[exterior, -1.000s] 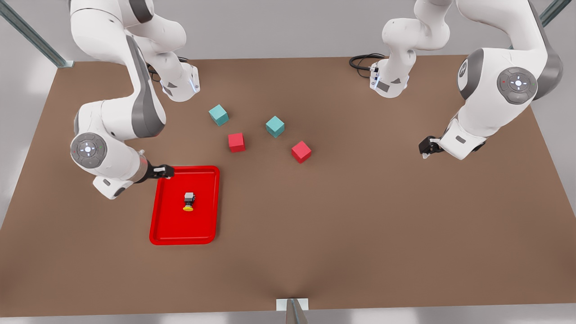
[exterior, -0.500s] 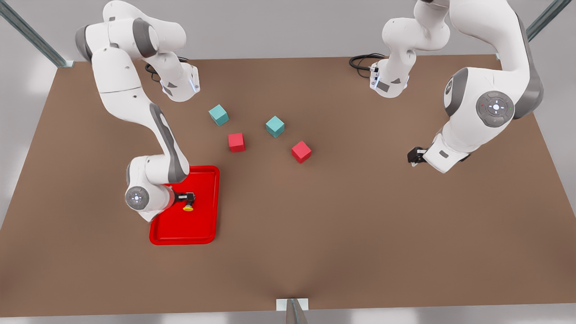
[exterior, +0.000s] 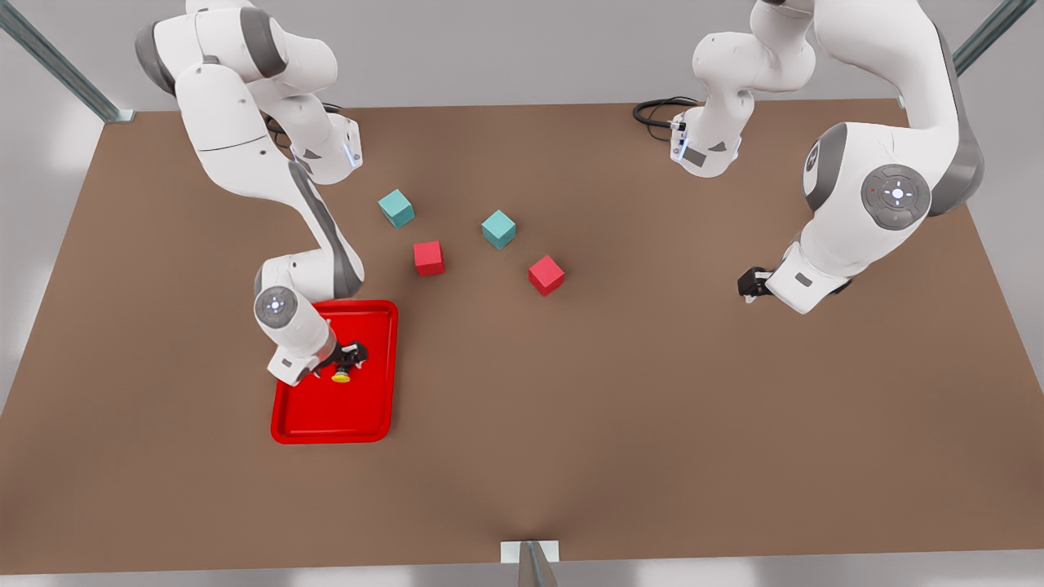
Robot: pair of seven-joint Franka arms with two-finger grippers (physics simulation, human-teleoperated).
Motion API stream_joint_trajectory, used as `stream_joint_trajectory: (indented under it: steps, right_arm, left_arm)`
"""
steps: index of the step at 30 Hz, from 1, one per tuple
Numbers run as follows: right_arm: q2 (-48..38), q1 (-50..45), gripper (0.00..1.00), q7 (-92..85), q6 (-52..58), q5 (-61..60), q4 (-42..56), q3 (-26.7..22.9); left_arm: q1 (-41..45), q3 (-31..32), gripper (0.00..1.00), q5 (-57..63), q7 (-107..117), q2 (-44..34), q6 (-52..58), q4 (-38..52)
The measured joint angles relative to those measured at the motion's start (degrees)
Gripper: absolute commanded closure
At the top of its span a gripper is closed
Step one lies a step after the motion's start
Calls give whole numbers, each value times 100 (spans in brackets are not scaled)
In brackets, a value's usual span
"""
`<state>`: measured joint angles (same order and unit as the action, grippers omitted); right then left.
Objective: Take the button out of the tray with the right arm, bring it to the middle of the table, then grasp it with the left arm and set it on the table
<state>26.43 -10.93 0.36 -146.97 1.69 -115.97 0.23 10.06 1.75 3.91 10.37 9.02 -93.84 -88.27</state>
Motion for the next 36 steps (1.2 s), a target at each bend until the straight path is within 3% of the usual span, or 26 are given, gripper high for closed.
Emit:
stream_joint_trajectory:
  steps: [23, 24, 25, 26, 32, 36]
  right_arm:
    - [348, 83, 0, -131, -249, 21, -222, 3]
    - [348, 75, 13, -133, -247, 19, -236, 3]
    - [342, 70, 41, -135, -239, 17, -264, 3]
    - [337, 67, 49, -138, -212, 16, -280, 3]
    - [357, 15, 60, -208, -103, -50, -255, 5]
    - [269, 8, 60, -260, -74, -66, -146, 64]
  left_arm:
    - [5, 0, 0, 3, 9, 81, -6, 9]
    - [5, 0, 0, 2, 10, 88, -6, 9]
    - [5, 0, 0, 2, 10, 97, -6, 10]
    - [5, 0, 0, 1, 10, 101, -6, 9]
    - [5, 0, 0, 1, 13, 114, -6, 11]
    - [5, 0, 0, 1, 15, 114, -6, 13]
